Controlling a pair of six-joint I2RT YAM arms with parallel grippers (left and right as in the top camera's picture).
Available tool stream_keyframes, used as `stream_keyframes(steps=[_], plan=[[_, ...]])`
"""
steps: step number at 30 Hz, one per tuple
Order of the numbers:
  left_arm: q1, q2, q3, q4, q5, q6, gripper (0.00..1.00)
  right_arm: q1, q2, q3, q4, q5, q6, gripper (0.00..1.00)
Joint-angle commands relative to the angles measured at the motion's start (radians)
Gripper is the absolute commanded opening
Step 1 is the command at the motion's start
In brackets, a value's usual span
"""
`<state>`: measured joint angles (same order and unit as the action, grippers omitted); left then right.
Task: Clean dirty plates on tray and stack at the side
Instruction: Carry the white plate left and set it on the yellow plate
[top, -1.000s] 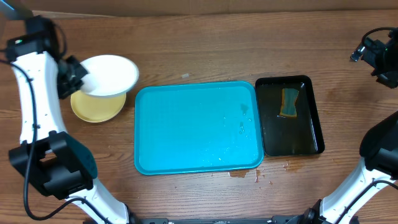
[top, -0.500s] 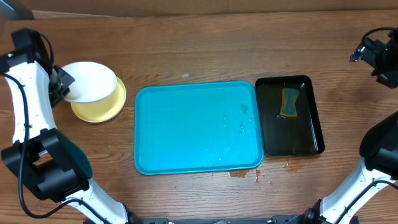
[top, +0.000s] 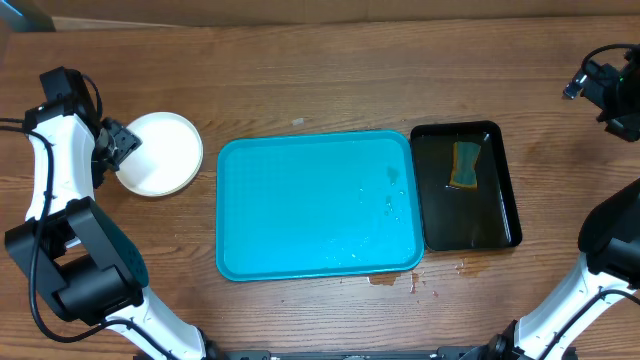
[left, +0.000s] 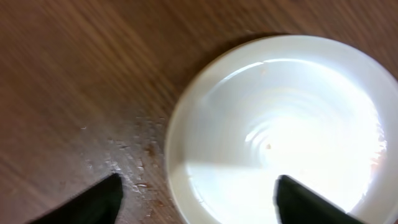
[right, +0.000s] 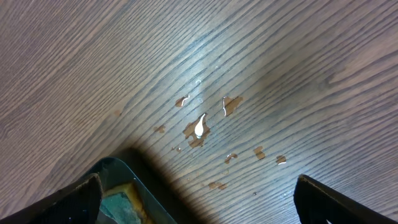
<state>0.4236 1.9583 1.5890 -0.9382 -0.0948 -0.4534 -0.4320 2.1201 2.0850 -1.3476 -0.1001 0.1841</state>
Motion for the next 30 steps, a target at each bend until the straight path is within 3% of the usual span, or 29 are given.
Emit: stream_keyframes(steps=[1,4,8,30], plan=[[0.001,0.0,-0.007,0.018,0.227,0.191,0.88,-0.002,-0.026,0.01,0.004,0.002,0.006,1.0],[0.001,0.0,-0.007,0.032,0.402,0.29,0.99,-0.002,-0.026,0.01,0.004,0.002,0.006,1.0],[0.001,0.0,-0.007,0.034,0.514,0.327,1.0,-0.002,-0.026,0.01,0.004,0.002,0.007,1.0],[0.001,0.0,-0.007,0.028,0.45,0.327,1.0,-0.002,-0.025,0.01,0.004,0.003,0.006,1.0]])
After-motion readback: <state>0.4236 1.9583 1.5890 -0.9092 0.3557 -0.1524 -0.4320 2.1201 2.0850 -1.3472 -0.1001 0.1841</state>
